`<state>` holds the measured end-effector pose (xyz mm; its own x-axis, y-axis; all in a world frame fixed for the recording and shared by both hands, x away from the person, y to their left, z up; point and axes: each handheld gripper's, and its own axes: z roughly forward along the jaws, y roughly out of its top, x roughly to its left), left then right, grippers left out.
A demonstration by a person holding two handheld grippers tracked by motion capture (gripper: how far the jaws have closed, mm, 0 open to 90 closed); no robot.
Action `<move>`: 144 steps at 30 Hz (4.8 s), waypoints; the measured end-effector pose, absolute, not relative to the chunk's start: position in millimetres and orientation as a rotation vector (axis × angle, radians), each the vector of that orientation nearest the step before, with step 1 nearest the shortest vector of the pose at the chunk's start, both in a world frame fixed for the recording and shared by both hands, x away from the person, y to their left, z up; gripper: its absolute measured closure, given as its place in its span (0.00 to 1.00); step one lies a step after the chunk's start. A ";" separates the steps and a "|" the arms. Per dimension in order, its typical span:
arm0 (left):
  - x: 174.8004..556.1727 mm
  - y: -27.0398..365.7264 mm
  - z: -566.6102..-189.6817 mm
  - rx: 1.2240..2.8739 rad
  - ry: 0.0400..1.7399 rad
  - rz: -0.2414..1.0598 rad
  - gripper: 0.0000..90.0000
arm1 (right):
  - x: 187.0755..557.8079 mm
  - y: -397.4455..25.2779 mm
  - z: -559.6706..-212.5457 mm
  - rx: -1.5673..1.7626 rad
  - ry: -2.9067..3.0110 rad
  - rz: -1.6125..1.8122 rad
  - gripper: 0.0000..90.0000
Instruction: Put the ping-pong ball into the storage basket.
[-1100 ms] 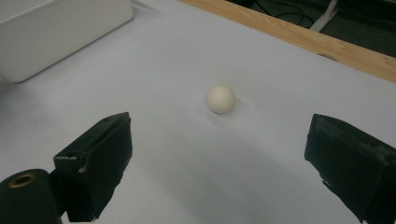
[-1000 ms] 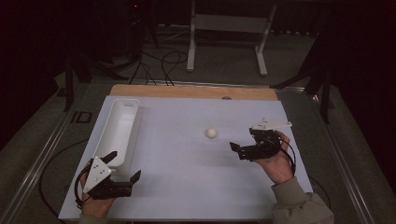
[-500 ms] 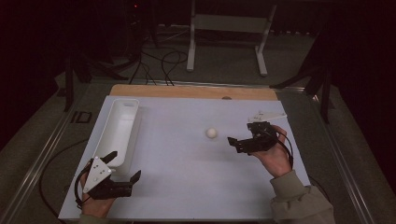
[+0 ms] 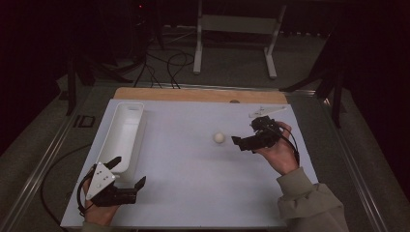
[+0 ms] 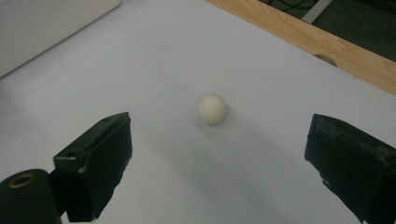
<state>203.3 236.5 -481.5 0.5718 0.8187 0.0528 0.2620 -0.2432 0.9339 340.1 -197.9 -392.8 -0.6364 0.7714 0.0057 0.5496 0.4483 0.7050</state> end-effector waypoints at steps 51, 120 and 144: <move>203.5 239.0 -482.8 1.773 0.908 0.683 0.00 | 400.9 -147.8 -409.3 1.164 2.509 0.797 0.08; 204.9 244.1 -484.7 1.764 0.924 0.675 0.00 | 437.0 -126.6 -464.3 1.354 2.586 0.650 0.10; 204.5 244.6 -484.4 1.758 0.925 0.675 0.00 | 440.9 -121.0 -480.3 1.387 2.615 0.640 0.12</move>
